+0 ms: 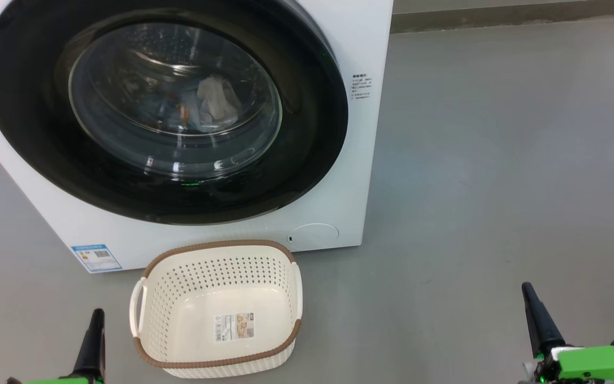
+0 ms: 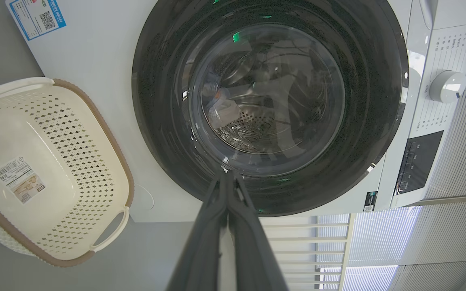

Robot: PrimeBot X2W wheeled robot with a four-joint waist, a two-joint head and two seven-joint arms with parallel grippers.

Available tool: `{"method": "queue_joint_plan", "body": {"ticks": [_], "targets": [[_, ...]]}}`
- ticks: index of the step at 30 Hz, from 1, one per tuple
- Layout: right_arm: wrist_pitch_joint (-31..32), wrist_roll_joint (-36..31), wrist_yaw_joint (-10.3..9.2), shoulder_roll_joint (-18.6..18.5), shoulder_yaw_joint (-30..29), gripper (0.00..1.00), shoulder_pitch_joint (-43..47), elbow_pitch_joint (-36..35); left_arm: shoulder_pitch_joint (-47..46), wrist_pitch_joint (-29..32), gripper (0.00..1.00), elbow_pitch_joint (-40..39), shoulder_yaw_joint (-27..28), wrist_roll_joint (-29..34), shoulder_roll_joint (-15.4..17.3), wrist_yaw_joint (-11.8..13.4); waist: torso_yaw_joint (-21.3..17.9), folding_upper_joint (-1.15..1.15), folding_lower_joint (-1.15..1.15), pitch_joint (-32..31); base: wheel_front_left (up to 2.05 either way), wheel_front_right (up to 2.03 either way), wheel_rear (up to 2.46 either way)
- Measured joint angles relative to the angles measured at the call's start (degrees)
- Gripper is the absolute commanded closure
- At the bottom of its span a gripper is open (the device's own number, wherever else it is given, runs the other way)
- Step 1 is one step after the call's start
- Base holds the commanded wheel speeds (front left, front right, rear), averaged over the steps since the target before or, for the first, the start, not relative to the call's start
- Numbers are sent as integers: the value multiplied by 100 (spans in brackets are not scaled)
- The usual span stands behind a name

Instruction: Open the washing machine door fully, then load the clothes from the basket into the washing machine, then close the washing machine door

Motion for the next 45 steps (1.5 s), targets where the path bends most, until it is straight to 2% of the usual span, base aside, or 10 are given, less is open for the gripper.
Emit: {"method": "queue_joint_plan", "body": {"ticks": [10,45], "targets": [[167,603,0,-3,-71,100,-131,79,-122,132,100,25,31,-537,-12,0,-10,0,0,3,0,0,0],[218,609,0,4,-108,100,-174,79,-164,132,100,26,44,-537,-13,0,-10,0,0,3,0,0,0]]}}
